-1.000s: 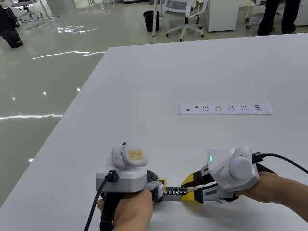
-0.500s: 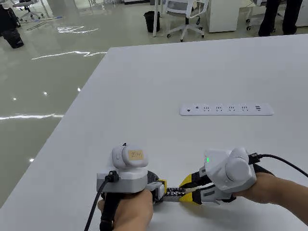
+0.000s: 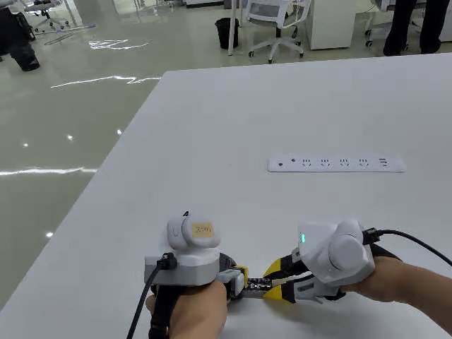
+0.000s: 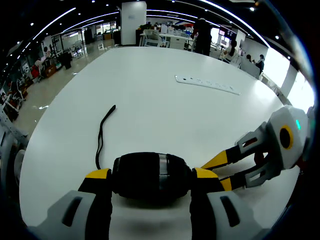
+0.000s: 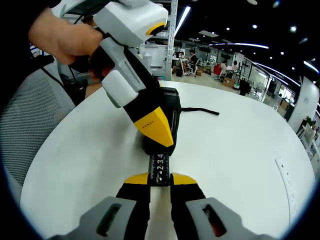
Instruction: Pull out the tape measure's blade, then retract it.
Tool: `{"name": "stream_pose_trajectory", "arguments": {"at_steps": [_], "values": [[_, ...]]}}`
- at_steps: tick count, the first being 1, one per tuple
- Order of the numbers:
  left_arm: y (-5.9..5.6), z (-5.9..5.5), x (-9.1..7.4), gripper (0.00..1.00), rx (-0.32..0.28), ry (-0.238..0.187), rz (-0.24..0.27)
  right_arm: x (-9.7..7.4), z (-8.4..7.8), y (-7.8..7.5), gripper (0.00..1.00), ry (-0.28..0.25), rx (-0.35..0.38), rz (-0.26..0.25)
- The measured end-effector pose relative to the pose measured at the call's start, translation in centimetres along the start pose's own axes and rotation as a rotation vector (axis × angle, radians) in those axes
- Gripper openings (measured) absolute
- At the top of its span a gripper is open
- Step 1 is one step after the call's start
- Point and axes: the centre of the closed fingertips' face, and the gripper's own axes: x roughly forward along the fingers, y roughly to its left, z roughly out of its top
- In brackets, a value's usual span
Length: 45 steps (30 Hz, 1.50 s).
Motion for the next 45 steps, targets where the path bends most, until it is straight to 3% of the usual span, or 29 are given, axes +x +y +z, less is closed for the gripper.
{"name": "stream_pose_trajectory", "arguments": {"at_steps": [45], "values": [[0.0,0.1,0.0,0.59,-0.008,0.001,-0.017,1.8,1.4,-0.1,0.14,0.001,-0.027,0.009]]}}
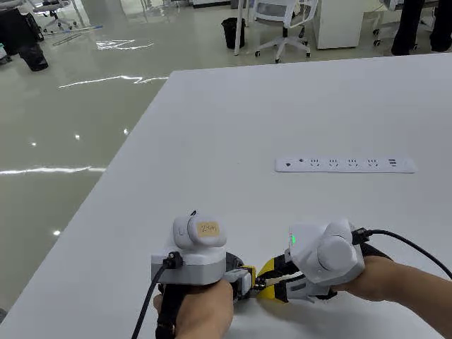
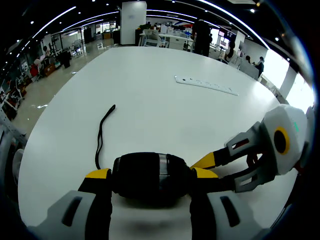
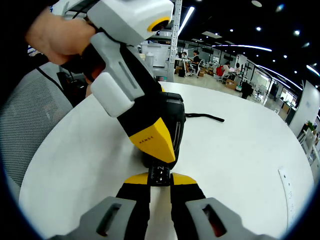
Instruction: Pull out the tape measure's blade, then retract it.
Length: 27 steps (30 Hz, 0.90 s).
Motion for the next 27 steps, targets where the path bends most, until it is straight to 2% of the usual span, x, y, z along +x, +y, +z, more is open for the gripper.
{"name": "stream_pose_trajectory", "arguments": {"at_steps": [27], "values": [[-0.03,0.07,0.0,0.59,-0.009,0.001,-0.008,0.58,0.44,-0.07,0.15,0.007,0.011,-0.009]]}}
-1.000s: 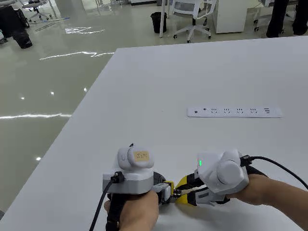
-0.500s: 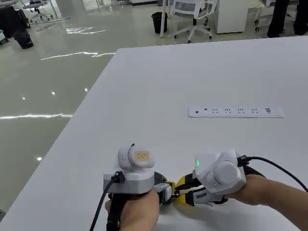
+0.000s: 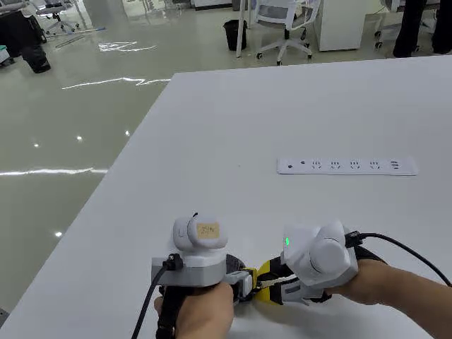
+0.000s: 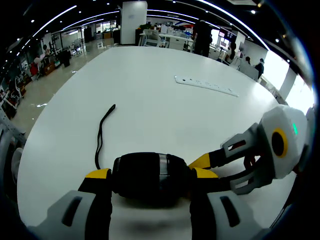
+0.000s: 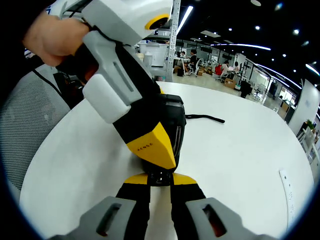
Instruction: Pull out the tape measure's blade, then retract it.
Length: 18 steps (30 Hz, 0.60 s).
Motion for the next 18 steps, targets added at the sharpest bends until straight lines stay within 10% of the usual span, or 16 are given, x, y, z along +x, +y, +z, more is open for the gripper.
{"name": "stream_pose_trajectory", "arguments": {"at_steps": [18], "values": [[0.06,-0.07,-0.01,0.62,-0.031,0.017,-0.014,-0.02,0.08,0.02,0.16,0.0,0.025,-0.018]]}}
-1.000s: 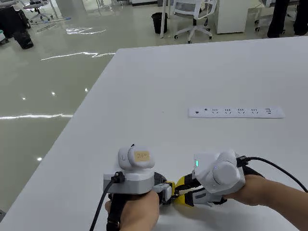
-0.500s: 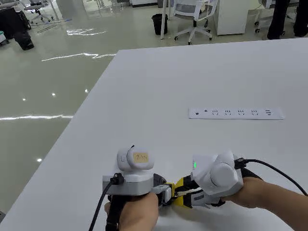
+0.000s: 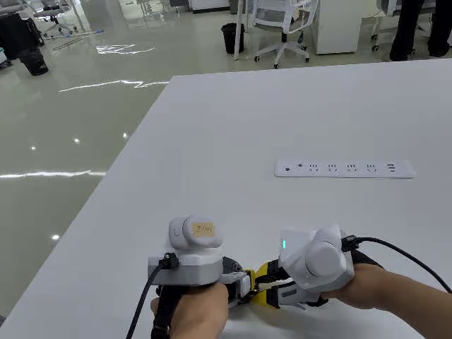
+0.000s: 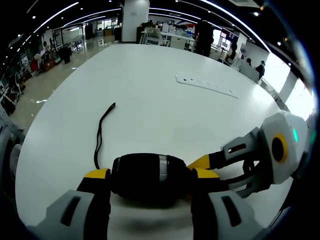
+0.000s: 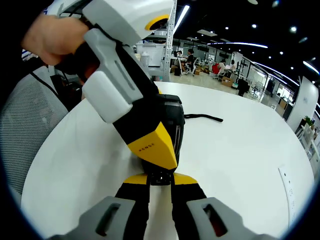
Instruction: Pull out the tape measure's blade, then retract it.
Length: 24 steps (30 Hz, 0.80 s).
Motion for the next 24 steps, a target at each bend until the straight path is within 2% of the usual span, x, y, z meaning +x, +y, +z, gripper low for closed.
{"name": "stream_pose_trajectory", "arguments": {"at_steps": [5,12,14,24], "values": [[-0.1,0.0,0.1,0.63,0.013,-0.007,-0.018,0.0,0.0,0.1,0.18,0.004,0.004,-0.002],[-0.2,-0.4,0.0,0.65,0.031,0.008,-0.038,-0.5,-0.3,0.1,0.23,0.012,0.014,-0.019],[-0.4,-0.5,0.0,0.69,0.033,0.007,-0.056,-0.7,-0.3,0.1,0.25,0.012,0.024,-0.026],[-0.1,-0.5,-1.2,0.72,0.065,-0.008,-0.101,-2.4,-0.3,0.2,0.31,0.008,0.087,-0.076]]}}
